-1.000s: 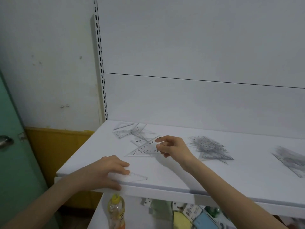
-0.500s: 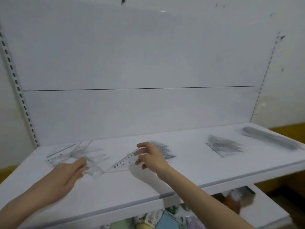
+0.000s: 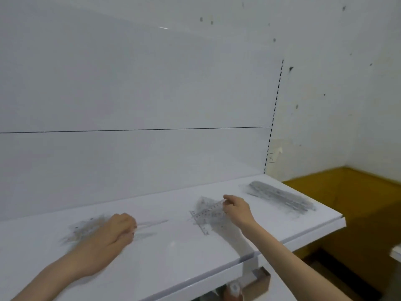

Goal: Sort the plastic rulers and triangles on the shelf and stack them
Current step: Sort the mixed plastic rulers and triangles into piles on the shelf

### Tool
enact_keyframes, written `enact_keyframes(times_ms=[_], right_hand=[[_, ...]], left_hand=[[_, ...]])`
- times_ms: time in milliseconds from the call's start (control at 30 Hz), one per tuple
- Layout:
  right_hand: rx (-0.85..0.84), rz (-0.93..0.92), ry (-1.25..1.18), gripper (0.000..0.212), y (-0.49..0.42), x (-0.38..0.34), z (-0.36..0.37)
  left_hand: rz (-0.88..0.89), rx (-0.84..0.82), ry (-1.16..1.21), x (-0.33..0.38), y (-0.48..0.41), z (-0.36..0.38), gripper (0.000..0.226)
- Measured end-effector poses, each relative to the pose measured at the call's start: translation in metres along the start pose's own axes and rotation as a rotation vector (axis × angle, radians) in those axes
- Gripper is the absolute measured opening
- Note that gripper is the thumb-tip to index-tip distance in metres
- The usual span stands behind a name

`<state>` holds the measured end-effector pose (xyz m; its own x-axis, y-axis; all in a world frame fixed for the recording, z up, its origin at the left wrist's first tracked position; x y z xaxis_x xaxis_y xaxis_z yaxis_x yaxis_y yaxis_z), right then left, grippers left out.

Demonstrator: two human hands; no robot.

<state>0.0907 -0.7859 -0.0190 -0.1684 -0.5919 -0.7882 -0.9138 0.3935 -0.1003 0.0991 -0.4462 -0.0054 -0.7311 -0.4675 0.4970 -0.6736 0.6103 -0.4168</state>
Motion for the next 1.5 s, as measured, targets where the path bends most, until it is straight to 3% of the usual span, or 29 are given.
enact_keyframes(times_ms=[200,400,533,600,667,733,833,967,1100,1267,1333,1500], right_hand=[[-0.079,-0.212,0.261,0.043,-0.060,0.018,0.001],[-0.067,-0.414,0.499,0.046,-0.080,0.022,0.016],[0.052,-0.576,0.306,0.048,-0.072,0.021,-0.002],[0.056,-0.738,0.175,0.046,-0.054,0.012,-0.013],[-0.056,-0.957,0.103,0.049,-0.026,0.002,-0.023],[-0.148,-1.191,0.188,0.046,0.000,-0.004,-0.026],[-0.067,-1.500,0.442,0.028,0.015,0.003,-0.020],[-0.035,-1.503,0.398,0.033,0.004,0.016,-0.031],[0.034,-1.478,0.448,0.026,-0.010,0.019,-0.049],[0.096,-1.228,0.542,0.042,-0.042,0.024,-0.042],[0.067,-1.156,0.611,0.052,-0.052,0.025,-0.032],[-0.206,-1.100,0.799,0.027,-0.054,0.028,-0.010]], left_hand=[[-0.001,-0.034,-0.001,0.024,-0.025,0.060,0.015],[-0.195,-0.005,-0.093,0.035,-0.023,0.062,0.057],[-0.206,0.005,-0.078,0.052,-0.028,0.075,0.077],[-0.227,-0.027,-0.092,0.062,-0.036,0.083,0.067],[-0.225,-0.048,-0.089,0.072,-0.048,0.093,0.059],[-0.206,-0.064,-0.083,0.082,-0.062,0.104,0.050],[-0.152,-0.093,-0.083,0.095,-0.080,0.118,0.055],[-0.068,-0.145,-0.134,0.102,-0.085,0.123,0.067],[-0.078,-0.149,-0.137,0.093,-0.074,0.113,0.051],[-0.152,-0.081,-0.237,0.069,-0.046,0.087,0.048],[-0.178,-0.068,-0.273,0.058,-0.033,0.076,0.046],[-0.246,-0.004,-0.274,0.028,0.000,0.049,0.031]])
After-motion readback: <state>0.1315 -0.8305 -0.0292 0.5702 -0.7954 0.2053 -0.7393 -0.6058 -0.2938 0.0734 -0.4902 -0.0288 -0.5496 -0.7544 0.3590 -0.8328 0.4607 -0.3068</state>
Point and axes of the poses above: each hand's wrist, its own y-axis away from the middle knuckle, its own z-axis out of the palm, x = y × z, the point moved 3 cm from there along -y, towards the middle knuckle, and after that the axes turned 7 degrees about y, right-handed, at the moved point
